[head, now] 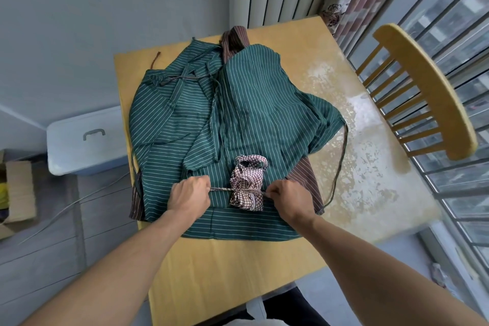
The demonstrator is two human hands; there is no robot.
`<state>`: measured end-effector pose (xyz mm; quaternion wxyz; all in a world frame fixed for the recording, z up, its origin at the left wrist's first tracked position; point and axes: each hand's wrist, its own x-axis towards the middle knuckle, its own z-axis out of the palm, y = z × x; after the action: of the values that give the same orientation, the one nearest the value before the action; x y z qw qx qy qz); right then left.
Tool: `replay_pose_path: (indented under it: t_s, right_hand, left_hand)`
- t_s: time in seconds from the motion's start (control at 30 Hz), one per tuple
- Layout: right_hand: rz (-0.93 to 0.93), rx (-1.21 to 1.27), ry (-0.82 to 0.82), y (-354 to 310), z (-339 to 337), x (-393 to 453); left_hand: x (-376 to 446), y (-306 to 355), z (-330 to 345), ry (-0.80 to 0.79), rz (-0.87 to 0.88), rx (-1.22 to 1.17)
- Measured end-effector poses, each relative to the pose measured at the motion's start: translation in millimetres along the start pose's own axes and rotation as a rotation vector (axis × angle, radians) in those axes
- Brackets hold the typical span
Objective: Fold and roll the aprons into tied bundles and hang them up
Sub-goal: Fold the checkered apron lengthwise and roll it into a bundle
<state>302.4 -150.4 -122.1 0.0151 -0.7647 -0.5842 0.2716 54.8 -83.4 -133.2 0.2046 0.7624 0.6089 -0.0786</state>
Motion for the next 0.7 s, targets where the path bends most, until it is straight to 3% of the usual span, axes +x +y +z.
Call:
replay_pose_path:
  t_s: [0.27,0.43,0.53,0.63,0.7]
  right_hand:
    - [0.026,-0.014,0.033,6,-2,-3]
    - [-0.074,0.103,-0.041,3,-3,-5]
    - [-0.148,0.146,0.061,-4,-6,-7]
    - [-0.205,0.139,0.034,-15,-5,-3]
    - [-0.183,0.176,-0.040,-21,-4,1]
  left_hand:
    - [5,0,-3,-0.029,-0.061,-0.024]
    - [4,8,-5,-0.131,-0.198,-0.410]
    - [-3,20,-6,-0.204,-0.256,-0.736]
    - [-9,37,5,-0.352,-0.253,-0.876]
    - [-9,46,12,-0.360,-0.284,-0.897]
